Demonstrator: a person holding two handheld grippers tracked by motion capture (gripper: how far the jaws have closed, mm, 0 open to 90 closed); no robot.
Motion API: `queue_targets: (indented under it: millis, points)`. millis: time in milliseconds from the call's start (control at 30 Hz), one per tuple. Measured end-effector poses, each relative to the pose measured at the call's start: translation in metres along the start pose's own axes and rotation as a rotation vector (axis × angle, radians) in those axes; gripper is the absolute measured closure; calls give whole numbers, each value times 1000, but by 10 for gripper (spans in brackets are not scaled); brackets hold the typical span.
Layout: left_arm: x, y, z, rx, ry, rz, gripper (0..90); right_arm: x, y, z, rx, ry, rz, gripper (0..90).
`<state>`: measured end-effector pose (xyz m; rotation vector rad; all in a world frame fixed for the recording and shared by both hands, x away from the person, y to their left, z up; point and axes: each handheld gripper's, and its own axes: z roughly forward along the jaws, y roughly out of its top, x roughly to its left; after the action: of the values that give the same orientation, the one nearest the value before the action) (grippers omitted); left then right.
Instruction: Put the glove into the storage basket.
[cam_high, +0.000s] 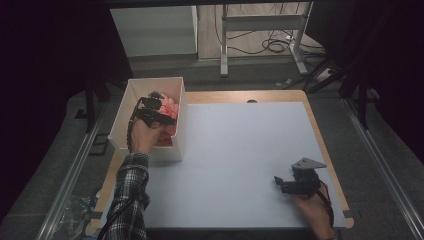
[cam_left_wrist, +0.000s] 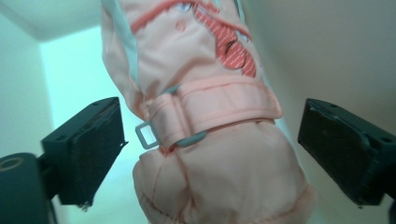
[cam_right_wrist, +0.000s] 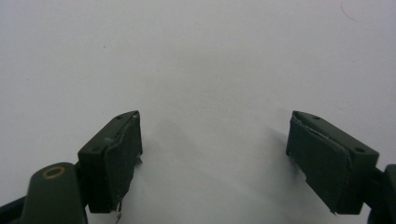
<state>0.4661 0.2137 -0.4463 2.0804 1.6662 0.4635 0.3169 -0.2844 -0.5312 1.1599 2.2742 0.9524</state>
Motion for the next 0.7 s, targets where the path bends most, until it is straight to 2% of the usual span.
queue_targets:
  millis: [433,700]
  points:
    - [7,-10,-21,-88,-27,-17,32,0,0,0,0,-1,0,186]
    - [7,-15,-35,-125,-40,1,26,0,0,0,0,-1,-1,185]
